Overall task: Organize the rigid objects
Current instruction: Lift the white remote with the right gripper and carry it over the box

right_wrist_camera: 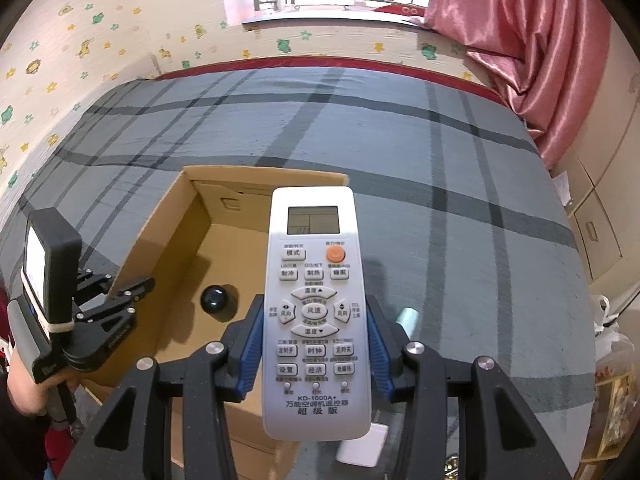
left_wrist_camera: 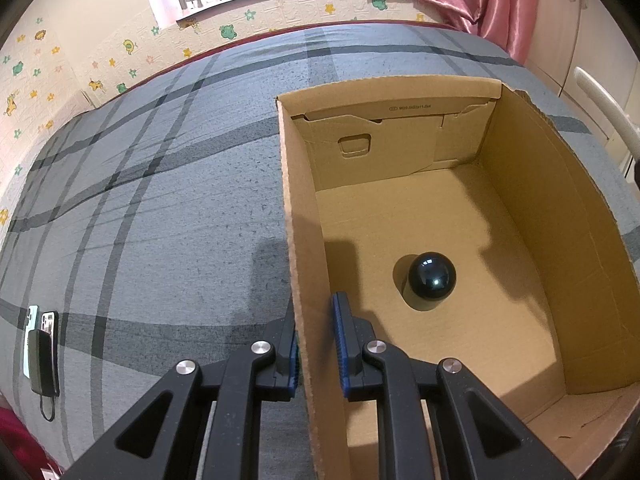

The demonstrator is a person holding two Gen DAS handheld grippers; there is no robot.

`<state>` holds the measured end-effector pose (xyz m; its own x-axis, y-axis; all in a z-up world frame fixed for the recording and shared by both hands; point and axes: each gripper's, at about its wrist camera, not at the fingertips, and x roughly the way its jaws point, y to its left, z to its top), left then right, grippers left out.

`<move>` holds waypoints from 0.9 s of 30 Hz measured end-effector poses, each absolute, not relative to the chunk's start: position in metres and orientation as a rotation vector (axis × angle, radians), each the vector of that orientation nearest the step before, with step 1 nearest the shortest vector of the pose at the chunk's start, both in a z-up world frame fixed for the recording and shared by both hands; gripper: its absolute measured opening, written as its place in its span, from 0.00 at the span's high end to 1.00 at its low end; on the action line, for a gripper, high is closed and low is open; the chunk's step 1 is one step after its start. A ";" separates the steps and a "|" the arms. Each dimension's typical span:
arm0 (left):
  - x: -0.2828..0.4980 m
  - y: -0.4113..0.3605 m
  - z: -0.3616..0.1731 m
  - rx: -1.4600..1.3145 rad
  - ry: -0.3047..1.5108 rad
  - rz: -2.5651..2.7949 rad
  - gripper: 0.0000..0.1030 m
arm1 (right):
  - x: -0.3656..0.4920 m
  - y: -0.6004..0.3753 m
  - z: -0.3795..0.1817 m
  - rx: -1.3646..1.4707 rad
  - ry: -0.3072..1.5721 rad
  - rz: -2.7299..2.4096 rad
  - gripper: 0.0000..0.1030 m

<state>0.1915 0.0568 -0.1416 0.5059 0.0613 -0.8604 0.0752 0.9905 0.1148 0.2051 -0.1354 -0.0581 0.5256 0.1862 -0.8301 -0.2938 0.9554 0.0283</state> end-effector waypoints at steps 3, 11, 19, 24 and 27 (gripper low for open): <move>0.192 0.057 -0.142 0.145 1.041 -0.008 0.85 | 0.208 -0.124 -0.061 -0.126 0.981 0.301 0.52; 0.192 0.059 -0.142 0.143 1.042 -0.010 0.85 | 0.218 -0.093 -0.075 -0.142 1.018 0.320 0.52; 0.193 0.059 -0.142 0.141 1.043 -0.012 0.85 | 0.235 -0.068 -0.103 -0.157 1.078 0.307 0.52; 0.193 0.058 -0.142 0.143 1.044 -0.009 0.85 | 0.249 -0.057 -0.128 -0.152 1.141 0.282 0.52; 0.193 0.057 -0.142 0.142 1.044 -0.010 0.85 | 0.255 -0.050 -0.140 -0.158 1.172 0.270 0.52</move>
